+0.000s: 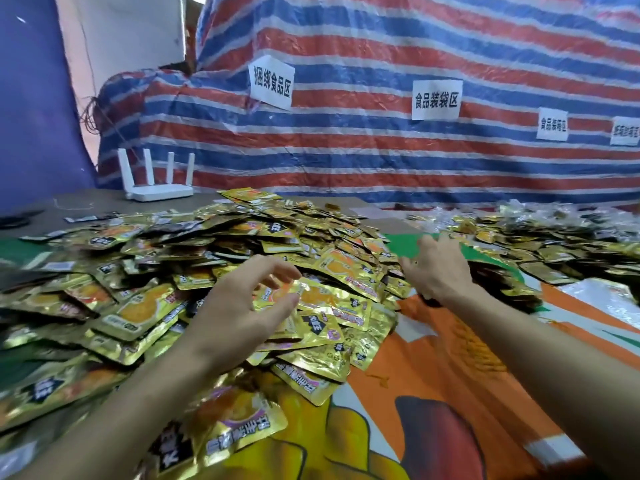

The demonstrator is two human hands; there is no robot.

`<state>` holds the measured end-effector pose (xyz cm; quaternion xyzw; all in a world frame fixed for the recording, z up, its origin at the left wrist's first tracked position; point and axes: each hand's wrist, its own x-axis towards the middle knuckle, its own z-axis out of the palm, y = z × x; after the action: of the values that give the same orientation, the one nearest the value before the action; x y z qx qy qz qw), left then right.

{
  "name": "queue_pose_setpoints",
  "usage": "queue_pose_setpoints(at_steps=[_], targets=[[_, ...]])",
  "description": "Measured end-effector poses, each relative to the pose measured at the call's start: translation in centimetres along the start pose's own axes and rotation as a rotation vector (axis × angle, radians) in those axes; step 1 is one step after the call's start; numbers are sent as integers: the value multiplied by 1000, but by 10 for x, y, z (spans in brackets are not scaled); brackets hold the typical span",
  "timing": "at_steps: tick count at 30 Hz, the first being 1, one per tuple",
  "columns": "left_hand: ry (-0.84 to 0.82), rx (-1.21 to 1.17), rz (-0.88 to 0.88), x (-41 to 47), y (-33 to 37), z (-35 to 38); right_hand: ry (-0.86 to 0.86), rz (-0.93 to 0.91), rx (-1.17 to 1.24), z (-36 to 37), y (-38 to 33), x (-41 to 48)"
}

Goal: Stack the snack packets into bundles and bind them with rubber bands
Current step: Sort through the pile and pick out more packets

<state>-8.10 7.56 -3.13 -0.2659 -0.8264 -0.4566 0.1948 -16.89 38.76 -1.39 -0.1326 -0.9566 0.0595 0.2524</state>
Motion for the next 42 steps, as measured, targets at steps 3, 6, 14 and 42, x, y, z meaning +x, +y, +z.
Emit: queue_pose_setpoints(at_steps=[3,6,14,42], targets=[[-146,180,-41,6,7,-20,-377,-274,276,-22,-37,-19],[-426,411,-106,2,12,-42,-662,-490,351,-42,-68,-50],[-855,617,-350,-29,7,-70,-775,-648,45,-29,-114,-100],[-100,755,-122,-14,-19,-52,-300,-443,746,-19,-133,-104]])
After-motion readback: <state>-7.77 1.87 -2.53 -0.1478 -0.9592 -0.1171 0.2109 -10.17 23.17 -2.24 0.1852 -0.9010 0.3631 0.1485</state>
